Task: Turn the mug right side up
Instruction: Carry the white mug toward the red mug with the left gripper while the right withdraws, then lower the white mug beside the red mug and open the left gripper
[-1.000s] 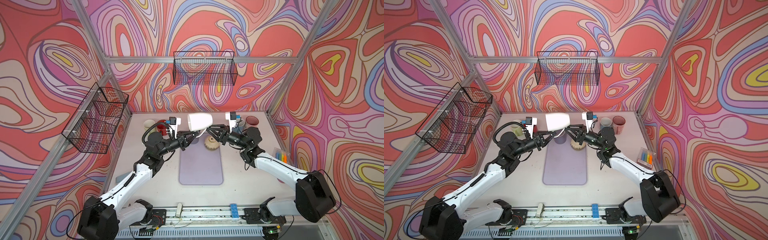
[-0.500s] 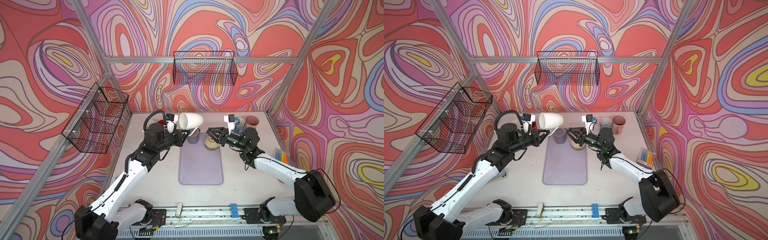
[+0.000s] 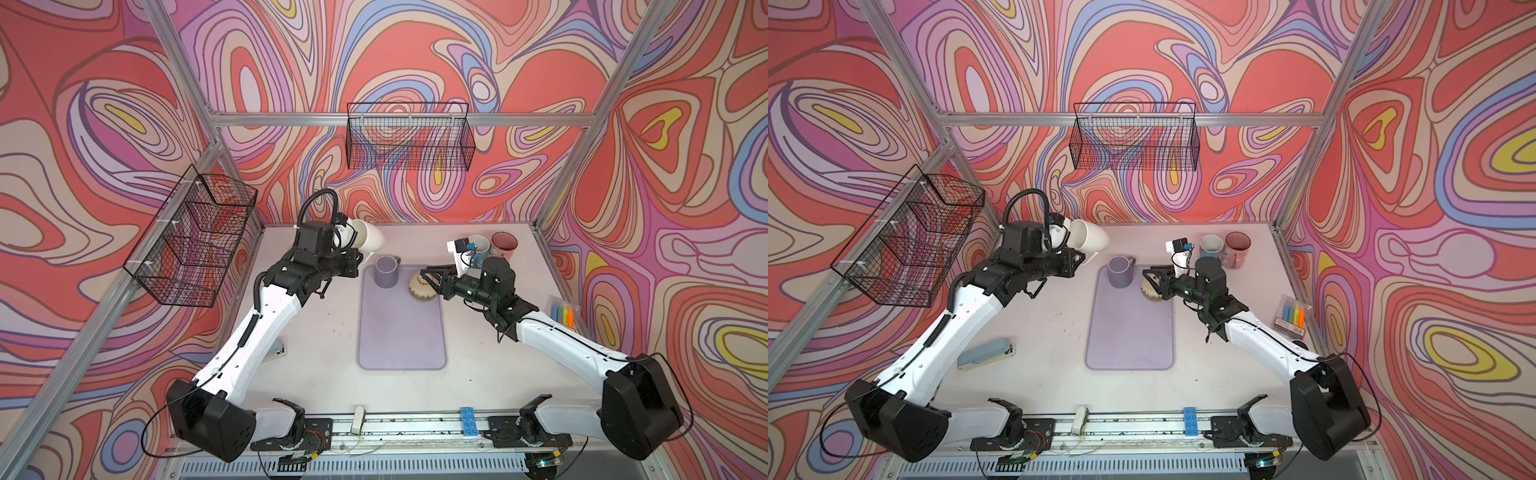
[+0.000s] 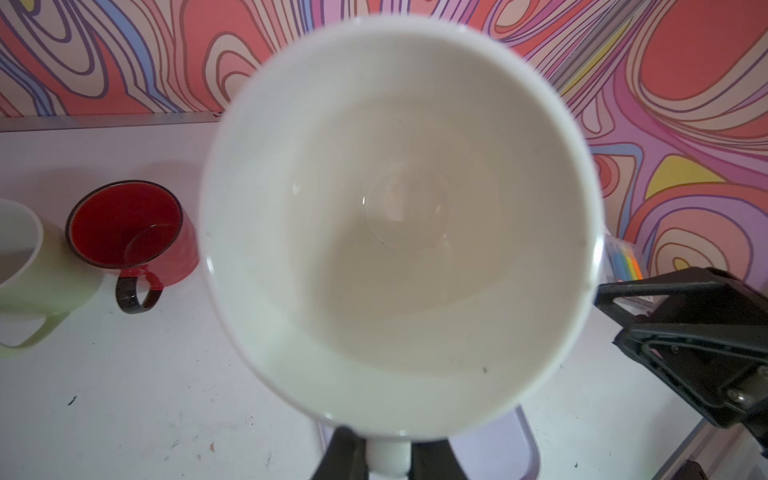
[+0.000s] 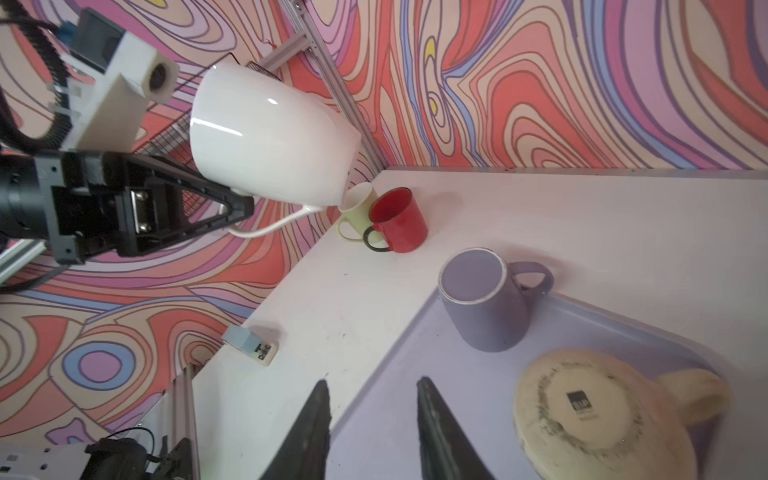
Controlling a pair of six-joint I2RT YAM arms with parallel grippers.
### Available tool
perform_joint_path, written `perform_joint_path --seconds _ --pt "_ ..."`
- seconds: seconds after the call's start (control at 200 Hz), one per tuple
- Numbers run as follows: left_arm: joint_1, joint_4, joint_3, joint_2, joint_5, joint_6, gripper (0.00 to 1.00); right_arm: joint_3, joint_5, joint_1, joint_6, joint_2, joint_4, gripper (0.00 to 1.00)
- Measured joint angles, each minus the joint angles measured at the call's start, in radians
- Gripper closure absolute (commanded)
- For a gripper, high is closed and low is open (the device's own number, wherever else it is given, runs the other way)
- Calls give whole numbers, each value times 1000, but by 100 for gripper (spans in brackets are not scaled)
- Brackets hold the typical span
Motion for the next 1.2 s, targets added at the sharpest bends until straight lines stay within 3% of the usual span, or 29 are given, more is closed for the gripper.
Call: perform_joint_path --seconds 0.33,0.816,1.202 --pt "33 -197 272 257 -82 124 100 -36 121 0 -62 -81 -141 67" --pt "100 -328 565 612 -184 169 100 -78 152 0 -56 -85 -169 69" --pt "102 -388 666 755 -240 173 100 -79 153 0 -42 -50 -161 70"
